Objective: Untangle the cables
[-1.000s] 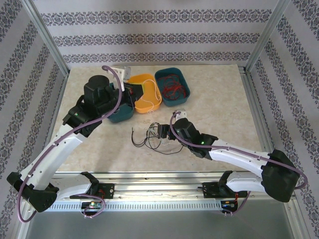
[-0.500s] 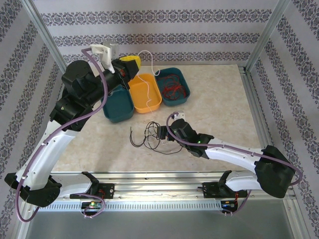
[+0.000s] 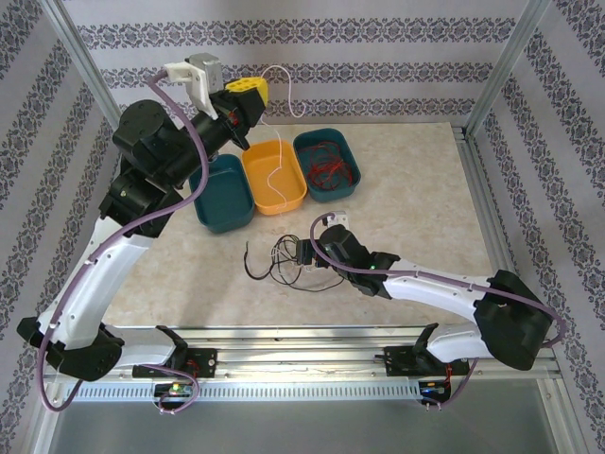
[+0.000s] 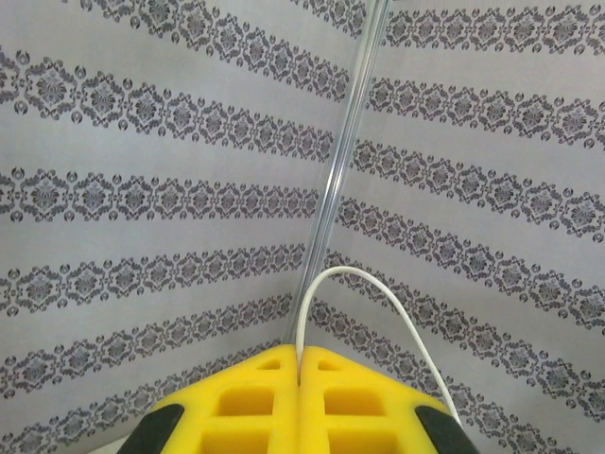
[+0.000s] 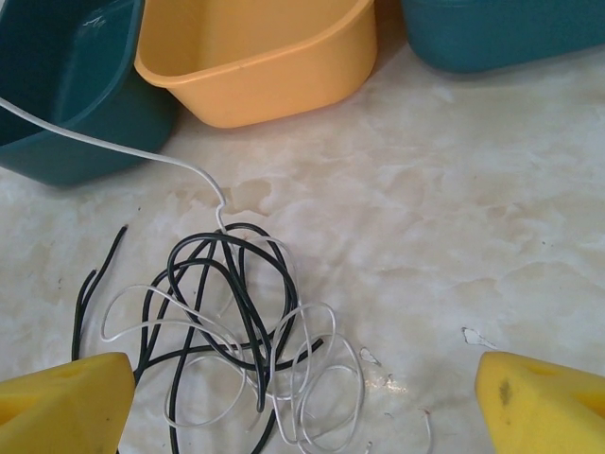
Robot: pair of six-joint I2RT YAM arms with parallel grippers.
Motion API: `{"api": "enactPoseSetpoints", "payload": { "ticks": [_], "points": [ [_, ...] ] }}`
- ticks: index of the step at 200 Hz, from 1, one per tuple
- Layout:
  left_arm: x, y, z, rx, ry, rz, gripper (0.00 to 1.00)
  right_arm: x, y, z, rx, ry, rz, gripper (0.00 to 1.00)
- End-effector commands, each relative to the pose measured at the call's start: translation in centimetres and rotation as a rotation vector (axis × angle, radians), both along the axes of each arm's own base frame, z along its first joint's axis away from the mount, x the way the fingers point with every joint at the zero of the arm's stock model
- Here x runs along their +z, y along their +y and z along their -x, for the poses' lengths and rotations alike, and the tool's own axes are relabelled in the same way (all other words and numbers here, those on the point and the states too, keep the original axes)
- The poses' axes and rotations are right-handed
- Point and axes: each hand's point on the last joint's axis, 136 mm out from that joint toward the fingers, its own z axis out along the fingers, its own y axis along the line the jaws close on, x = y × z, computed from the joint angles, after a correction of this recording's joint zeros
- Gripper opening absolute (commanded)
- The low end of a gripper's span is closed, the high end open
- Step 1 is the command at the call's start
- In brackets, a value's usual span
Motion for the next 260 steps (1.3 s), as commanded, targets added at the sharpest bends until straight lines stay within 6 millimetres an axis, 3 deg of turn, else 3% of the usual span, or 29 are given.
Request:
{"api": "enactPoseSetpoints", "payload": {
  "ticks": [1,59,89,182,260],
  "points": [
    [4.3,1.2,0.8,0.036,-0.14,0.024,0.0,0.7,0.3,-0.5,-0.015,-0.014,0.001,0.93],
    [8.1,1.9,0.2,0.126,-0.269,0.015,0.0,0.8,-0.4,-0.6,-0.043,-0.022,0.007,0.98],
    [8.8,1.8,0.0,0.135,-0.299,0.009,0.0,0.6,-0.7,-0.5,-0.056,-0.016,0.016,0.98],
    [5.8,1.0,-4.8,0.229,-0.273,-0.087,0.0,0.8,-1.7,-0.3,-0.094,-0.017,0.012,0.98],
    [1.3,0.9,-11.6,0.26,-0.122,-0.12,0.0,0.6,-2.8,0.2,-0.12,-0.007,0.017,0.98]
  ]
}}
